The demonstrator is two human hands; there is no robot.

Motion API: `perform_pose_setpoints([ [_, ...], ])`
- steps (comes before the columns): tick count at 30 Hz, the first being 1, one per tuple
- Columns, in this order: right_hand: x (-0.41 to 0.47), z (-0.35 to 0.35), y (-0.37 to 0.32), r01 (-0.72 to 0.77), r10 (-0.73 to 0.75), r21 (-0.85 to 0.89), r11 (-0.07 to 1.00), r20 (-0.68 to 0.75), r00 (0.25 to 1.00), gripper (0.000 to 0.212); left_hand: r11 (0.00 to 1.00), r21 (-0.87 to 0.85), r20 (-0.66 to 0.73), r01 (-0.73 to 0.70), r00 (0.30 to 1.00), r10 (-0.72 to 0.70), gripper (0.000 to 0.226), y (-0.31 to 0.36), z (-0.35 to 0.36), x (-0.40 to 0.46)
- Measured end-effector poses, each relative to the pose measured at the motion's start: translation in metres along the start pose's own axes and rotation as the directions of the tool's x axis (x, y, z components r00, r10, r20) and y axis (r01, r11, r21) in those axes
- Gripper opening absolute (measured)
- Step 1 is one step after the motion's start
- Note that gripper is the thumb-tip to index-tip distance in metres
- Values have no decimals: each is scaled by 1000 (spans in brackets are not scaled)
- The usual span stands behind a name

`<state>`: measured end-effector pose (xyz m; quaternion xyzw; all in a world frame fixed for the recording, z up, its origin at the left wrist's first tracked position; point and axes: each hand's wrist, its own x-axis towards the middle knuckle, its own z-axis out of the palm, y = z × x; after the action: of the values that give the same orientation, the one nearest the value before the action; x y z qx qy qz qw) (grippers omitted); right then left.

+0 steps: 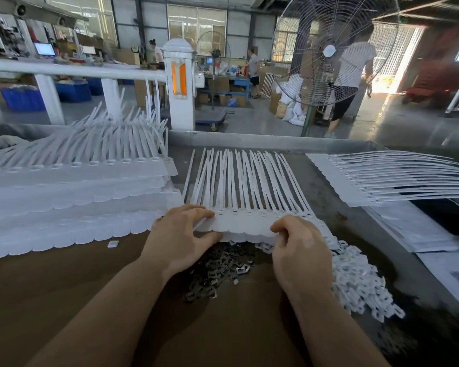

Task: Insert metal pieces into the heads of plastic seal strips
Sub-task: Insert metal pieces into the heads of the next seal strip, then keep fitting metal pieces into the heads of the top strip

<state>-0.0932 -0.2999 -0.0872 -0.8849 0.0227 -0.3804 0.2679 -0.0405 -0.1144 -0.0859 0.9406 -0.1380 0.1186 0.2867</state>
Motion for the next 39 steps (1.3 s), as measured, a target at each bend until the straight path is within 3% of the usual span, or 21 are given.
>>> perform_pose_setpoints([
  [8, 0, -5, -2, 41, -40, 12, 999, -100, 994, 21, 990, -141, -76, 22, 997, -33, 47, 5, 5, 0],
  [16, -1, -4, -1, -11, 7, -42, 999, -89, 996, 23, 999, -20, 21, -26, 999, 26, 55, 8, 11, 0],
  [20, -1, -3, 2, -27, 26, -48, 998, -34, 999, 22, 998, 43, 57, -46, 997, 44, 61, 7, 11, 0],
  [25, 0, 0, 7, -66, 85, -127, 990, 154, 984, 21, 999, 23, 46, -30, 999, 29, 64, 7, 10, -1],
  [29, 0, 0, 7, -82, 105, -134, 988, 176, 979, 20, 999, 34, -7, -24, 1000, 24, 58, 6, 10, -1],
  [34, 1, 0, 6, -81, 101, -118, 990, 179, 979, 19, 993, -121, -196, -7, 980, -17, 42, 8, 5, 0],
  [39, 0, 0, 7, -79, 97, -107, 991, 177, 980, 19, 859, -511, -307, -31, 940, -148, 48, 7, -5, 1],
])
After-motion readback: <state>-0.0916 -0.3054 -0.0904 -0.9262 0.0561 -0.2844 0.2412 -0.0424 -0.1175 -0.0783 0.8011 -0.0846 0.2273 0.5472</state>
